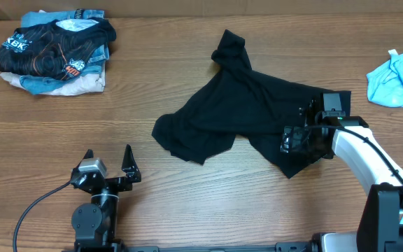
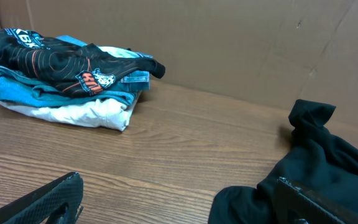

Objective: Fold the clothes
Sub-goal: 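Grasp the right edge of the black shirt with the right gripper, then reach the left gripper to the shirt's left edge and grasp it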

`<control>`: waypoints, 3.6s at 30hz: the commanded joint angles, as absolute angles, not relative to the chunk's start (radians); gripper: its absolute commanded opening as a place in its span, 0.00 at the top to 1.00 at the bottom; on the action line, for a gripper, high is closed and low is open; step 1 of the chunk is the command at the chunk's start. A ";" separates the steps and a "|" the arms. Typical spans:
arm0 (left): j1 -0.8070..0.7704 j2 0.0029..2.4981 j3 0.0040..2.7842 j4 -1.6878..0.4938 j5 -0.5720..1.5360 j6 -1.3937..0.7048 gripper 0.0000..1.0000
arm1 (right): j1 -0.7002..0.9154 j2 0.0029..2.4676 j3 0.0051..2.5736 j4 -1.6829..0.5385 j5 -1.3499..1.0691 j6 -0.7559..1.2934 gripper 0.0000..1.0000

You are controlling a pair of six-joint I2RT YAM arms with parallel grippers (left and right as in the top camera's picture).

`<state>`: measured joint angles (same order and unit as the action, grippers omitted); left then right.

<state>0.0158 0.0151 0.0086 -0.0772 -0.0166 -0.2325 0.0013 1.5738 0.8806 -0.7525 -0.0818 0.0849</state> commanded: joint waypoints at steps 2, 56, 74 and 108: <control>0.024 0.006 0.005 -0.075 -0.026 -0.220 0.00 | -0.002 1.568 0.876 -0.733 -0.092 0.081 0.05; 0.024 0.006 0.005 -0.075 -0.027 -0.220 0.00 | -0.088 1.560 1.155 -1.085 -0.223 0.191 0.96; 0.024 0.006 0.005 -0.075 -0.027 -0.220 0.00 | -0.087 1.515 1.172 -1.300 -0.274 0.402 0.96; 0.024 0.155 0.450 -0.204 0.329 -0.236 0.00 | -0.087 1.515 1.172 -1.286 -0.302 0.511 0.96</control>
<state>0.0158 0.0708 0.2783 -0.1101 0.3492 -0.3161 -0.0845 1.5402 1.1488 -1.2938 -0.2924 0.5014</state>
